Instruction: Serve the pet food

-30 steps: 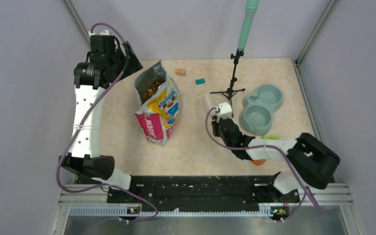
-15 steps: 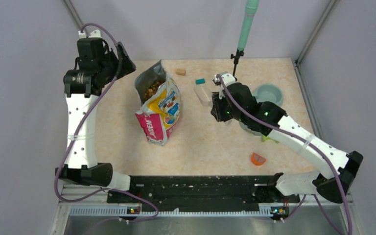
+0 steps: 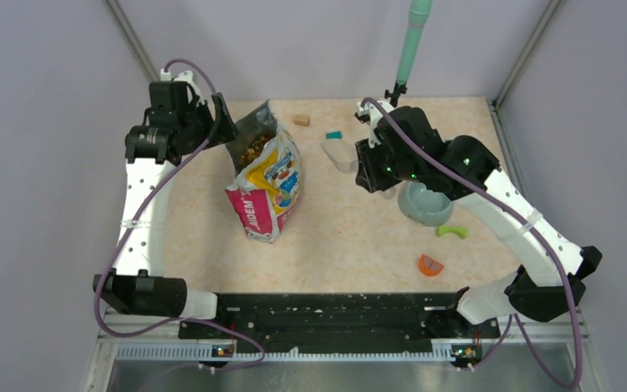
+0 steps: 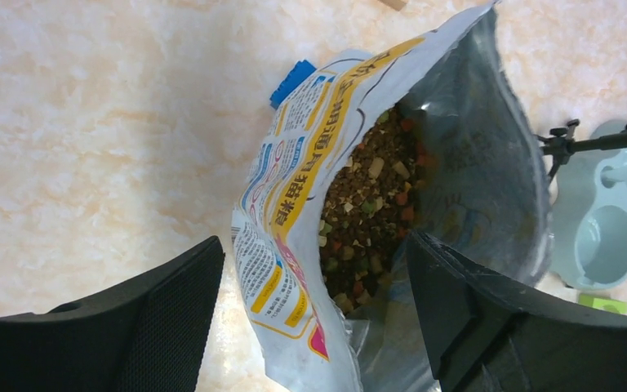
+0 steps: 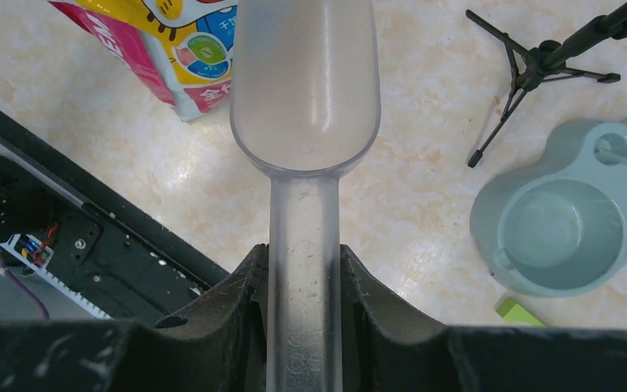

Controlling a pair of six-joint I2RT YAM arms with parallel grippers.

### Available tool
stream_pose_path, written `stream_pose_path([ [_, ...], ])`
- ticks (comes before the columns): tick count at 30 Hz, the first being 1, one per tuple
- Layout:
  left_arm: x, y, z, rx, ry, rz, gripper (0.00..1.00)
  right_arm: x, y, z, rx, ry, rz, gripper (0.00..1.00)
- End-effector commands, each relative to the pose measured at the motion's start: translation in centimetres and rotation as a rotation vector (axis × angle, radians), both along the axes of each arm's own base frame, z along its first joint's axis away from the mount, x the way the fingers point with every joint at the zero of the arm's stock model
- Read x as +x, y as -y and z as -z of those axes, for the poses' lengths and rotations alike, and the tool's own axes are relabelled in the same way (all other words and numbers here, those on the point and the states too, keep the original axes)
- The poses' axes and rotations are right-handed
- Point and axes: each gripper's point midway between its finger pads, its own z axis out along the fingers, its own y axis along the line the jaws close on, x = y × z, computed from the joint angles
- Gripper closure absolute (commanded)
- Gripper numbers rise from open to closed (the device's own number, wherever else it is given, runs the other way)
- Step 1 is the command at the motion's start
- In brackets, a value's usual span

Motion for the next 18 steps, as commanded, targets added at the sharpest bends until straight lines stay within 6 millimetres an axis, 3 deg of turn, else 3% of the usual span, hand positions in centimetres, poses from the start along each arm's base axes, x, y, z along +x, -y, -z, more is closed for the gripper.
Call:
stream_pose_path([
  [1, 1.4, -0.2, 1.3, 0.030, 0.008, 0.015, 0.16, -0.4, 0.3, 0.0, -0.006, -0.012, -0.014, 1.00],
  [7, 1.8, 1.1, 4.5, -0.007, -0.097, 0.054, 0.29, -0.3, -0.2, 0.3, 0.009, -0.022, -0.020, 1.00],
  [8, 1.8, 1.2, 4.7, -0.012, -0.098, 0.057, 0.39, -0.2, -0.3, 0.2, 0.015, -0.016, -0.018, 1.00],
  [9, 1.9, 1.2, 4.7, -0.013, -0.094, 0.051, 0.61, -0.2, -0.3, 0.1, 0.020, -0.012, -0.016, 1.00],
  [10, 2.1, 0.9, 4.6, -0.006, -0.087, 0.037, 0.98, -0.1, -0.4, 0.2, 0.024, -0.011, -0.016, 1.00],
  [12, 2.4, 0.4, 4.4, 0.011, -0.079, 0.011, 1.00, 0.0, -0.7, 0.0, 0.039, -0.008, -0.018, 1.00],
  [15, 2.7, -0.1, 2.3, 0.033, -0.024, -0.008, 1.00, 0.1, -1.1, 0.1, 0.049, -0.009, -0.022, 1.00],
  [18, 2.7, 2.1, -0.3, 0.031, 0.049, 0.091, 1.00, 0.2, -1.3, -0.5, 0.069, 0.007, -0.031, 1.00],
])
